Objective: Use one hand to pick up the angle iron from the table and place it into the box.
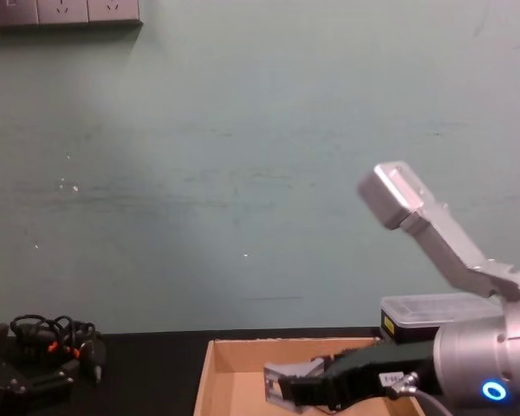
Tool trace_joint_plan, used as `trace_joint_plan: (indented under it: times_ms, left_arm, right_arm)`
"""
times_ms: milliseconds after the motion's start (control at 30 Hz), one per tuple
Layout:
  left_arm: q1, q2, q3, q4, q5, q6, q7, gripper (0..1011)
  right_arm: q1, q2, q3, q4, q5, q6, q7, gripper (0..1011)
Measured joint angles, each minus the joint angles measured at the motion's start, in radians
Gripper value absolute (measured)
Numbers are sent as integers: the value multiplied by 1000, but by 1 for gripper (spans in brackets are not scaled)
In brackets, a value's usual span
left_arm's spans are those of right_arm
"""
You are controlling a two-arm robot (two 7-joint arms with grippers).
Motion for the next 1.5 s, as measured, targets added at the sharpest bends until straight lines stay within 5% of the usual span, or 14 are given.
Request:
trace_joint_plan:
  times_ms: [367,667,1133,1500]
  left_arm:
    - [0,0,0,0,0,0,0,1011]
    - [0,0,0,0,0,0,0,1011]
    - [0,0,0,0,0,0,0,1011]
    - [0,0,0,0,0,0,0,1011]
  right_arm:
    - [52,-36,-20,108,-26,8,10,538]
    - [46,-33,-18,99,-25,8,9,543]
    - [42,-31,-16,92,-23,7,7,954]
    - [41,-30,-15,90,-22,7,6,1000]
